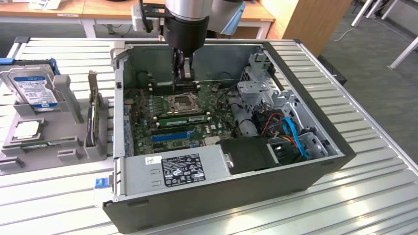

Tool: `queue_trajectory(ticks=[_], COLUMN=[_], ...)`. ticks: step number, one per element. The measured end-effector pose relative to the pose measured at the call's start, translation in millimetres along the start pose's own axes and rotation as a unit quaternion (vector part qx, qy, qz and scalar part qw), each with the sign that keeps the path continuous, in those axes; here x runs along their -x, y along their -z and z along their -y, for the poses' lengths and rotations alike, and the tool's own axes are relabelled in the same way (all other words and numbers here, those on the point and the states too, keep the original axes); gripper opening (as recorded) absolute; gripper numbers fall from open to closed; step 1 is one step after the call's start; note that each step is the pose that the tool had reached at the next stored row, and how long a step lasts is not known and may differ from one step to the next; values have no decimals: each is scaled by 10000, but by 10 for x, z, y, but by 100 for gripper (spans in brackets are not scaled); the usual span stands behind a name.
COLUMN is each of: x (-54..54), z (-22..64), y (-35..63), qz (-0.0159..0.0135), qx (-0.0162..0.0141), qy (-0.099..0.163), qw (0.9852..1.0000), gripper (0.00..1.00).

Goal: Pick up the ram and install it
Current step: 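Press down the ram until it locks into place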

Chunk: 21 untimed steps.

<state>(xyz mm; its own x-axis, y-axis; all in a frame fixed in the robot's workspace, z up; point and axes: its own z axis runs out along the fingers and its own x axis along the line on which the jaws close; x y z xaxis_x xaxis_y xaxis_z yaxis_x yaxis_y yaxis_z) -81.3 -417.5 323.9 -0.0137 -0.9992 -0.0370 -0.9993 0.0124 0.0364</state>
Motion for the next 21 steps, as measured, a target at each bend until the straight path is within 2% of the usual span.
queue_trajectory(ticks=[21], x=[3], z=[285], y=[14], qz=[1], qx=[20], qy=[-1], qw=[10000], gripper=[10])
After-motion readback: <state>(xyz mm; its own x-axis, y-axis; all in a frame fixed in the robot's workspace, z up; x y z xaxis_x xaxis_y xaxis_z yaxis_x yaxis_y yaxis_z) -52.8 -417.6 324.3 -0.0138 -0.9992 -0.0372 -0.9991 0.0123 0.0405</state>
